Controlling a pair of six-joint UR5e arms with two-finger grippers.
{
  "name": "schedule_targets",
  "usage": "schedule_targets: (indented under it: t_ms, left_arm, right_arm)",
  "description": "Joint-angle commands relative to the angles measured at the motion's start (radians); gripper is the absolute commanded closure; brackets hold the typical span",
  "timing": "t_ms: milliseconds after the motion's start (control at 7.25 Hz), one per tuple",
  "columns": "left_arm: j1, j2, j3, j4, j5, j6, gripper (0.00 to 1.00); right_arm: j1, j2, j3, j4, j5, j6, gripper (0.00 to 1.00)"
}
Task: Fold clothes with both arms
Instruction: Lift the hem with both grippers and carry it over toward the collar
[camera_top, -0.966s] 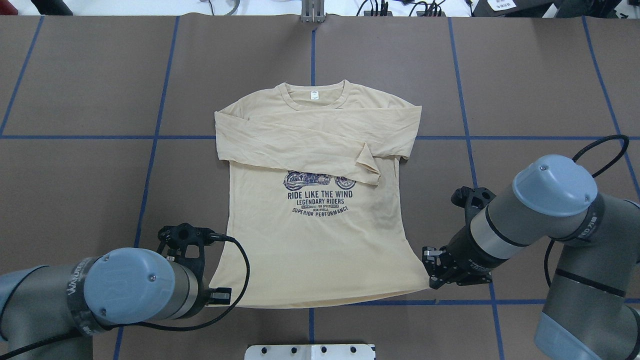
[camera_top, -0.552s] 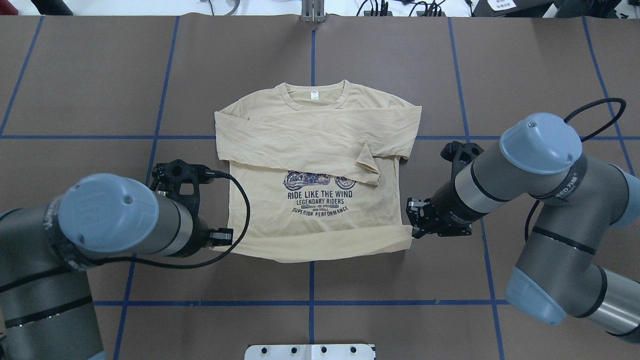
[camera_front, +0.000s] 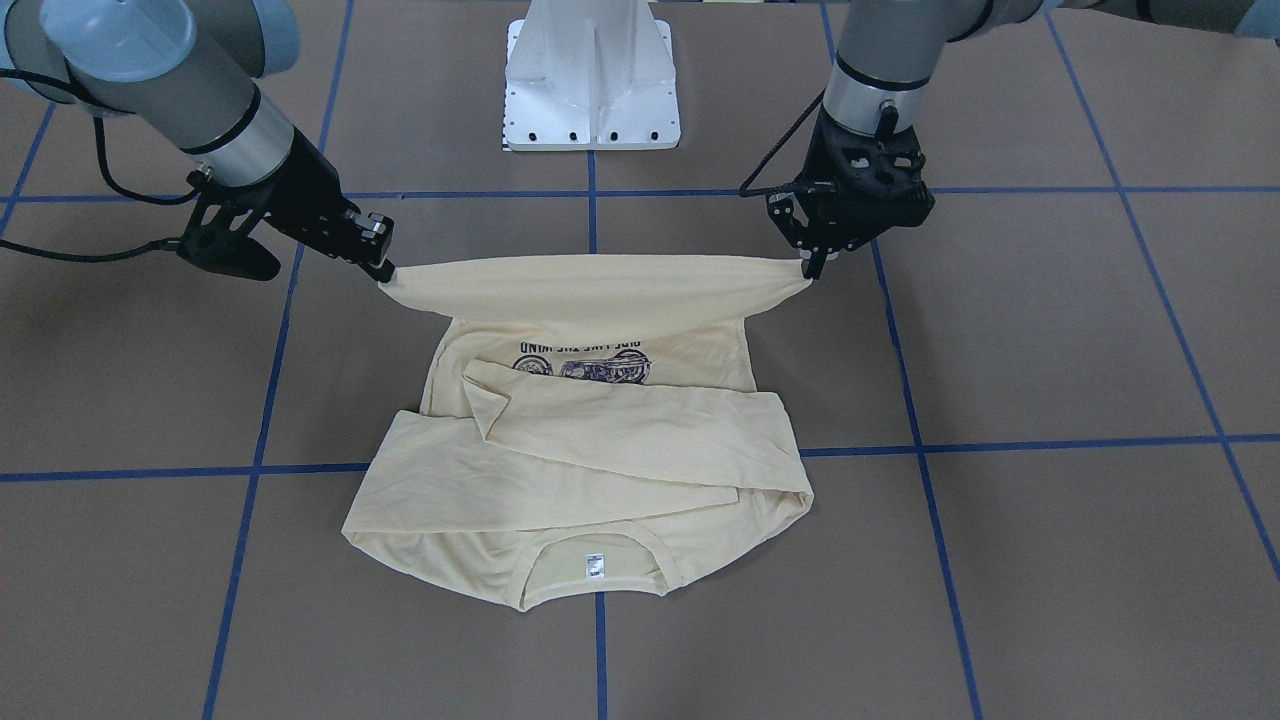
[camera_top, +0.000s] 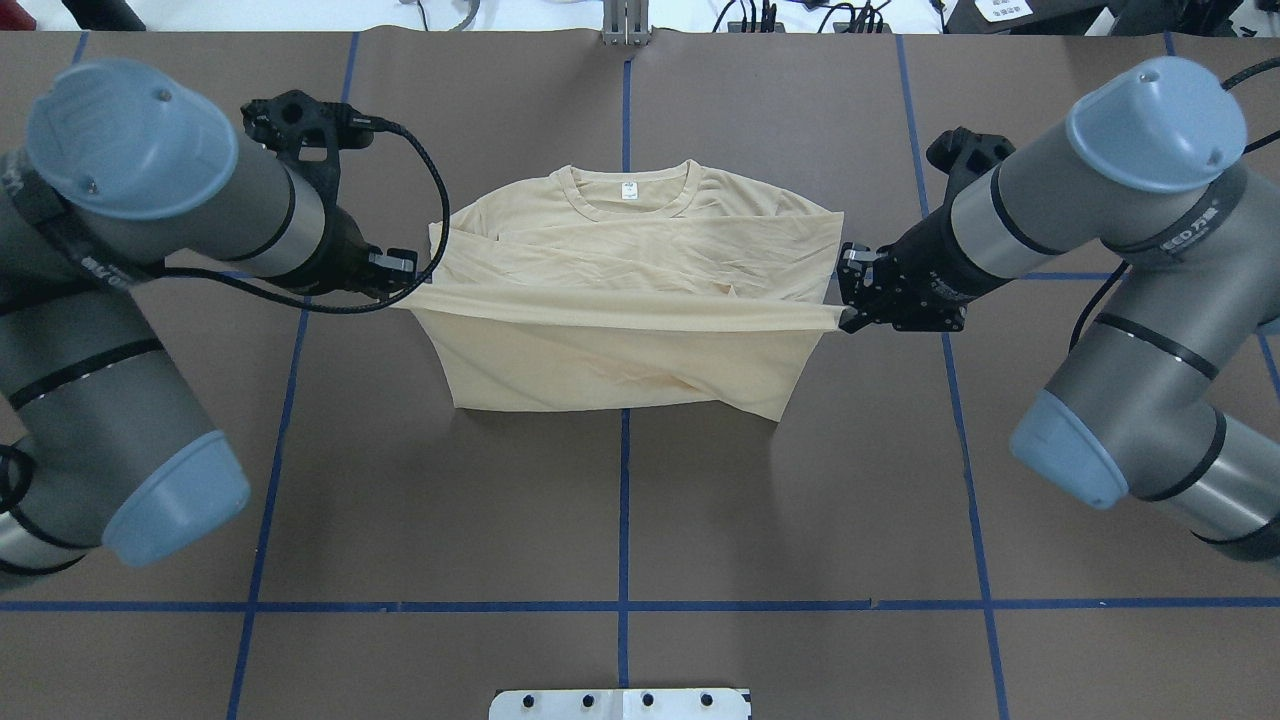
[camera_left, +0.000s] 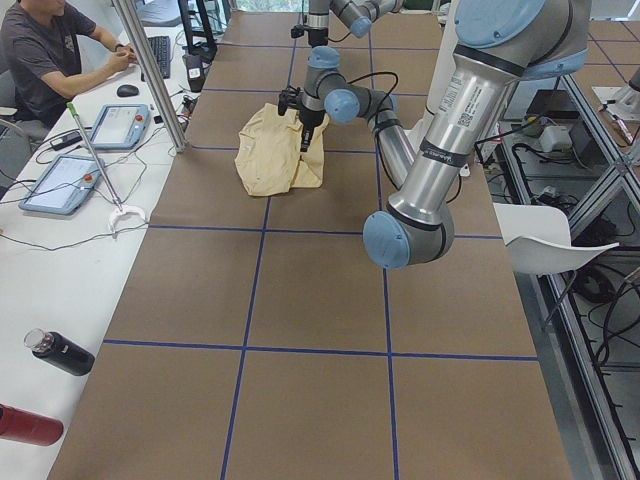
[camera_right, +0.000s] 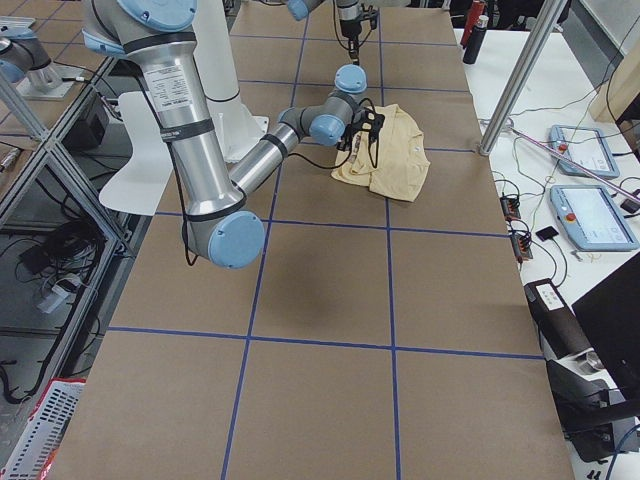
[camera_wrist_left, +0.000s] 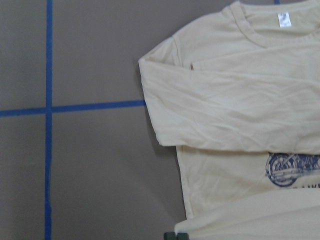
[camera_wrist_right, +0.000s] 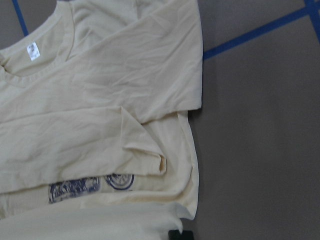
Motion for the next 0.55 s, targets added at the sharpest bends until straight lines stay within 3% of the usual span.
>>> schedule_targets:
  t_ms: [0, 414]
  left_arm:
    - [-0.062, -0.051, 0.183, -0.163, -0.03, 0.002, 1.0]
    - [-0.093, -0.093, 0.403, -0.387, -0.026, -0.003, 1.0]
  right_arm:
    - [0.099, 0.113, -0.16, 0.005, -0.004, -0.037, 1.0]
    - [0.122, 0.221, -0.33, 0.012, -0.036, -0.097, 1.0]
